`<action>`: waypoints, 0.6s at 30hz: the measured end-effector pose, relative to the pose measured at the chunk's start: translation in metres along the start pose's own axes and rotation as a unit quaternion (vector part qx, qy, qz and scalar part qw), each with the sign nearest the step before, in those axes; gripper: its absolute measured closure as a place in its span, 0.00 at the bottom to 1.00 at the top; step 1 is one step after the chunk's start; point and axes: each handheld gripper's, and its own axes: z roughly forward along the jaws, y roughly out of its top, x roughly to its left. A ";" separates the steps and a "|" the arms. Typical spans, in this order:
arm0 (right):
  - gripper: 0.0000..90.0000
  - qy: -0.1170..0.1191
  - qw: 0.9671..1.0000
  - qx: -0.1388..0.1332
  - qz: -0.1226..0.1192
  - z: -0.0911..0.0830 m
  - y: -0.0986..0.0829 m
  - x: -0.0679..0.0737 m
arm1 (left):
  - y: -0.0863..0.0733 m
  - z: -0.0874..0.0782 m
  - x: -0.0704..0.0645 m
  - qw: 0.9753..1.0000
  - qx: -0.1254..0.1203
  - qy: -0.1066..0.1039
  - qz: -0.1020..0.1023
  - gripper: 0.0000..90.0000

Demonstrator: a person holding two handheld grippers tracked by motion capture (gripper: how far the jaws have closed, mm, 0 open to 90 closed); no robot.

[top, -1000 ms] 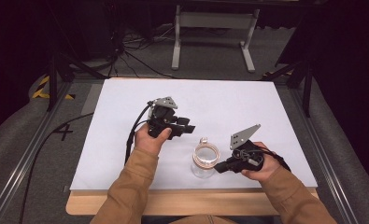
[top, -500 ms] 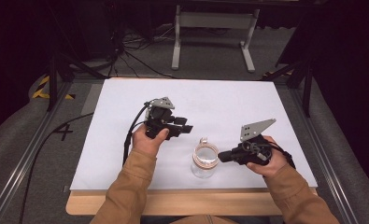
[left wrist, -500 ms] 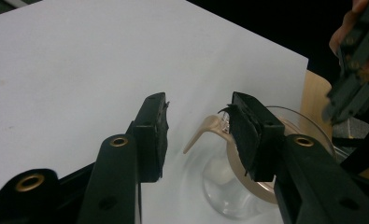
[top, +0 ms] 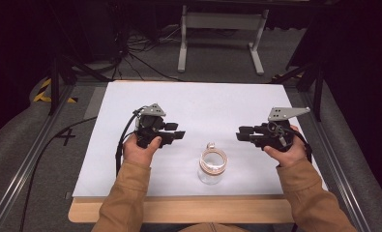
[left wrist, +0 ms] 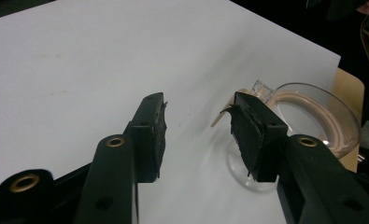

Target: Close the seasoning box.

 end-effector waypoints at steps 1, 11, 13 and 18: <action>0.74 -0.005 1.000 -0.002 0.003 -0.001 0.000 -0.003 | -0.001 -0.001 0.002 1.000 0.003 0.007 0.003 0.61; 0.64 -0.061 0.998 -0.002 0.034 -0.015 -0.015 -0.044 | -0.015 -0.003 0.021 0.999 0.012 0.034 -0.015 0.60; 0.63 -0.068 0.997 -0.001 0.036 -0.015 -0.017 -0.048 | -0.015 -0.003 0.023 0.999 0.014 0.036 -0.010 0.59; 0.56 -0.093 0.995 0.021 0.035 -0.009 -0.036 -0.072 | -0.023 0.003 0.034 0.999 0.027 0.043 -0.017 0.59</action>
